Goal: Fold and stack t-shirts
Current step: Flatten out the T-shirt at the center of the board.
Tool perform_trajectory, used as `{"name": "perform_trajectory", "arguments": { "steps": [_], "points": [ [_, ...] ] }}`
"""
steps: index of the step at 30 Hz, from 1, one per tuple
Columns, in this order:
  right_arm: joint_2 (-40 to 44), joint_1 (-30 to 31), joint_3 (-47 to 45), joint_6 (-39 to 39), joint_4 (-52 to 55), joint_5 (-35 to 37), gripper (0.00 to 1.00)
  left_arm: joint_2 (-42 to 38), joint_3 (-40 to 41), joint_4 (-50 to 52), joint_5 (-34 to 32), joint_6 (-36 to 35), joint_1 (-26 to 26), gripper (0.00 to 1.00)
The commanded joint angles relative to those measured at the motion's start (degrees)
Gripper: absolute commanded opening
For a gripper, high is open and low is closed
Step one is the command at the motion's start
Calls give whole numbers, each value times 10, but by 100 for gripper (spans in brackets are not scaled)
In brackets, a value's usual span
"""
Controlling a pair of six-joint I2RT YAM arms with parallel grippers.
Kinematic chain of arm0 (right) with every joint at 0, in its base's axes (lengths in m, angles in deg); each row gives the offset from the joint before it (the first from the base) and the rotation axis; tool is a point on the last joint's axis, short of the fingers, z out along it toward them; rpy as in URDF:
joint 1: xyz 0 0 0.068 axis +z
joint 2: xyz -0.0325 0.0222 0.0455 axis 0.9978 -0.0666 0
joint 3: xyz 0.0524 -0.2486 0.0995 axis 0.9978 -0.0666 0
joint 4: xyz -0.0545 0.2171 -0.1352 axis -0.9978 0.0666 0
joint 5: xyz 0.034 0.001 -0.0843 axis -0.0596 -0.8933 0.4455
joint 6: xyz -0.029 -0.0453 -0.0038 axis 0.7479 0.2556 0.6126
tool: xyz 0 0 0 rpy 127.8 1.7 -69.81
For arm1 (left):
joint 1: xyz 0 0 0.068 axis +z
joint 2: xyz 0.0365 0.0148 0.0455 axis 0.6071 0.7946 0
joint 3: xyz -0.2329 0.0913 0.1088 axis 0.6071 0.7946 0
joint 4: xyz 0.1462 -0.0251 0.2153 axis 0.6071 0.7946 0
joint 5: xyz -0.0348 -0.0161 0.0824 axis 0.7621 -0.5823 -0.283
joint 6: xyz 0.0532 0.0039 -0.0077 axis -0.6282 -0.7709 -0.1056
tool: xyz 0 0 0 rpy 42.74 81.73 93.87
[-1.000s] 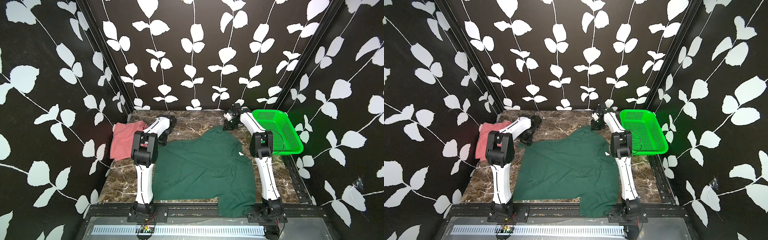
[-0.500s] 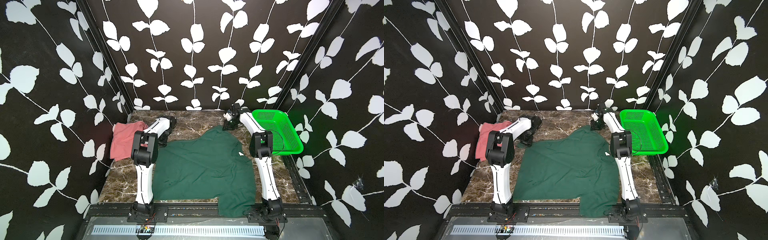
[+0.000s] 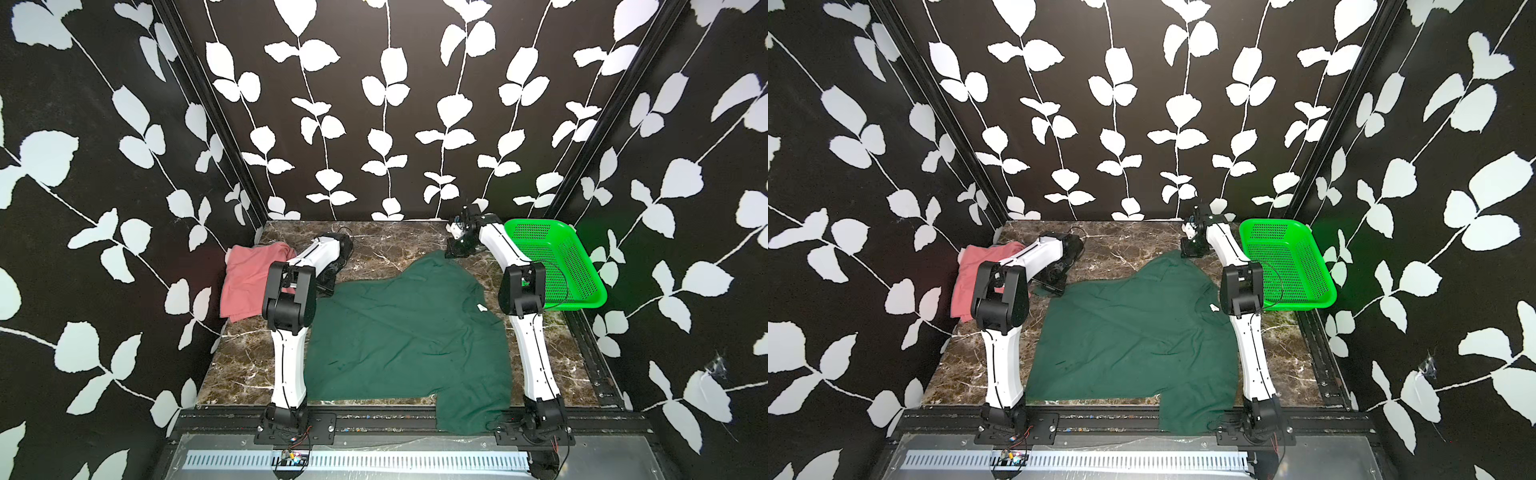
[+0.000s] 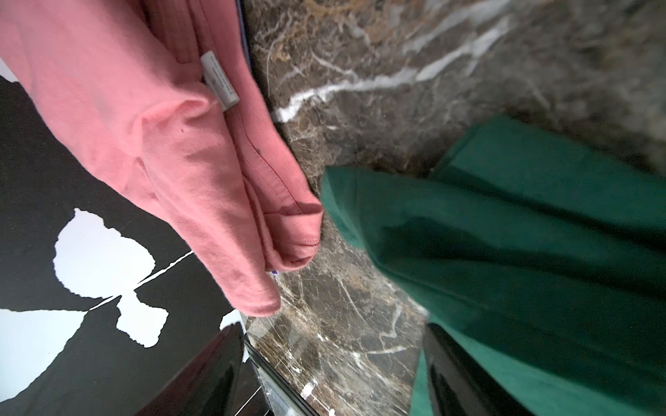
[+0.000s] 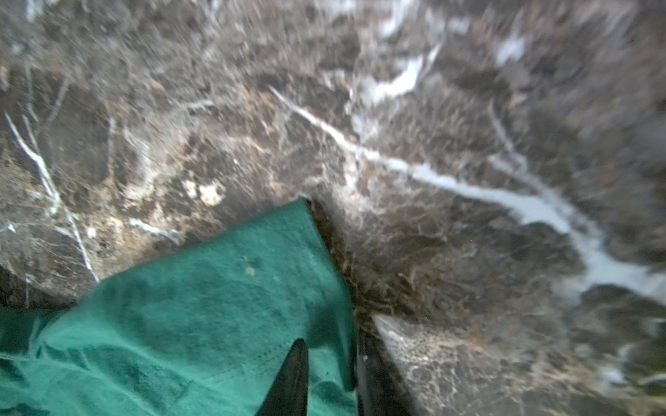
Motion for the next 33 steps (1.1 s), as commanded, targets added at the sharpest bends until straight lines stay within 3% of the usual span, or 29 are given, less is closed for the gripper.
{"name": "perform_trajectory", "arguments": {
  "steps": [1, 5, 7, 15, 21, 30, 31, 33],
  "points": [
    [35, 7, 22, 9, -1, 6, 24, -12, 3, -1, 3, 4, 2, 81],
    [35, 8, 23, 6, -2, 5, 16, -7, -3, 0, 3, 1, 2, 81],
    [32, 9, 23, 6, 1, 2, 0, -4, -6, 1, 5, 1, 2, 81],
    [29, 13, 24, 8, 18, 1, 0, 4, -14, 3, 3, -2, 2, 81],
    [52, 19, 66, 1, 67, -11, 0, -17, -20, 9, -47, 14, 3, 79],
    [127, 36, 13, 28, 74, 5, 0, -23, -18, -1, -63, 31, 19, 83],
    [127, 36, 10, 31, 78, 5, 0, -24, -15, 1, -66, 36, 20, 84],
    [128, 37, 5, 34, 85, 6, 0, -26, -15, 10, -74, 53, 26, 99]
  ]
}}
